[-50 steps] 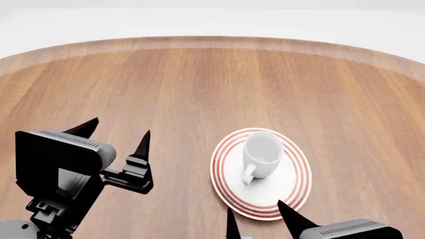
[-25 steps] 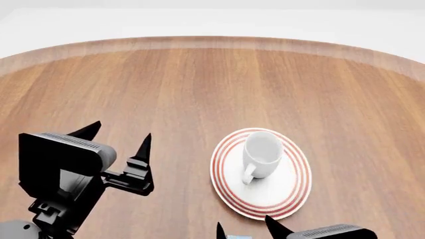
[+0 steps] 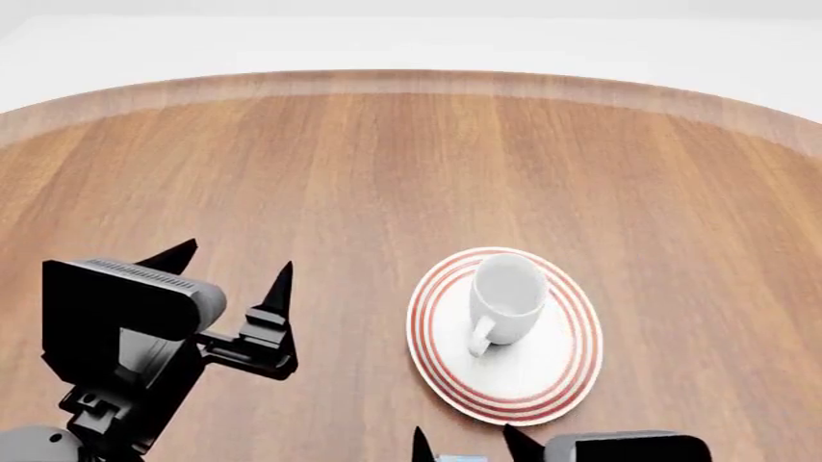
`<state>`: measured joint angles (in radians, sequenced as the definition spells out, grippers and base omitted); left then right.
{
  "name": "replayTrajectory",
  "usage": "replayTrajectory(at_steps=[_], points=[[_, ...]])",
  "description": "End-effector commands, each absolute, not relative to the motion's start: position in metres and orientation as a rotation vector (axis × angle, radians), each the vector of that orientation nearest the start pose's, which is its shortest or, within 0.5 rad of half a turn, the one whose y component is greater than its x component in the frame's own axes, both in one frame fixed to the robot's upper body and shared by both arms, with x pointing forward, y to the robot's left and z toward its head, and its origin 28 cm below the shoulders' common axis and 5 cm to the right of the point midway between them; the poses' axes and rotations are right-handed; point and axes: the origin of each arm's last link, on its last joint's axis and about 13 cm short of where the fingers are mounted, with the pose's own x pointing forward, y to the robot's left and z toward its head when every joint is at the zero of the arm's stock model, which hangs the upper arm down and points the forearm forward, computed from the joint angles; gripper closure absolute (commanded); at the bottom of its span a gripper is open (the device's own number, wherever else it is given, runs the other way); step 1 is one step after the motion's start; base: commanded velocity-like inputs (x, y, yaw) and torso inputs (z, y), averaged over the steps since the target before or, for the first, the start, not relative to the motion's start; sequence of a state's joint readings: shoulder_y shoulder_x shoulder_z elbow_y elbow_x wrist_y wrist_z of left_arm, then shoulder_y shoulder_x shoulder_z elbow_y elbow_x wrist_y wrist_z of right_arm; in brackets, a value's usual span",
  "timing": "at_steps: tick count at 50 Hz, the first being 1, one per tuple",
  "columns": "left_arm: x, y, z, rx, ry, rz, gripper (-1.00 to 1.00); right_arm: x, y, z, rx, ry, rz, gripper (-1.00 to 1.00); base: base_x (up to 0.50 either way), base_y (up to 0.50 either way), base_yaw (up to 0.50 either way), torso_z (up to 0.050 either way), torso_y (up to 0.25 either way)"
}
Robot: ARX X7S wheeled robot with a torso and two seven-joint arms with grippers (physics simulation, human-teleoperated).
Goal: Pick up the white mug and put it on the plate, and put the chocolate pudding to the right of the plate.
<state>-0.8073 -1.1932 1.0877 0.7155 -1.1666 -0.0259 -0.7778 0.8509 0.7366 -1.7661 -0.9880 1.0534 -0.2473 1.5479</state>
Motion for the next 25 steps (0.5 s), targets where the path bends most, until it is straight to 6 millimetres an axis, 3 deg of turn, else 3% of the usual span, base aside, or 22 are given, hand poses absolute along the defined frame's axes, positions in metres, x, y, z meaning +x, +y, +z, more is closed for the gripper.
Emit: replayTrajectory(at_steps=[1, 10, 25], points=[[0.185, 0.245, 0.193, 0.036, -0.053, -0.278, -1.0, 0.084, -0.037, 0.174, 0.363, 0.362, 0.224, -1.0, 0.0, 0.0, 0.0, 0.0, 0.0], [0.185, 0.245, 0.191, 0.033, -0.049, -0.279, -1.0, 0.086, -0.037, 0.17, 0.357, 0.377, 0.149, -1.0, 0.0, 0.0, 0.0, 0.0, 0.0], [0.186, 0.246, 0.19, 0.026, -0.045, -0.275, -1.0, 0.086, -0.036, 0.162, 0.2, 0.414, 0.047, -1.0, 0.0, 0.0, 0.0, 0.0, 0.0]])
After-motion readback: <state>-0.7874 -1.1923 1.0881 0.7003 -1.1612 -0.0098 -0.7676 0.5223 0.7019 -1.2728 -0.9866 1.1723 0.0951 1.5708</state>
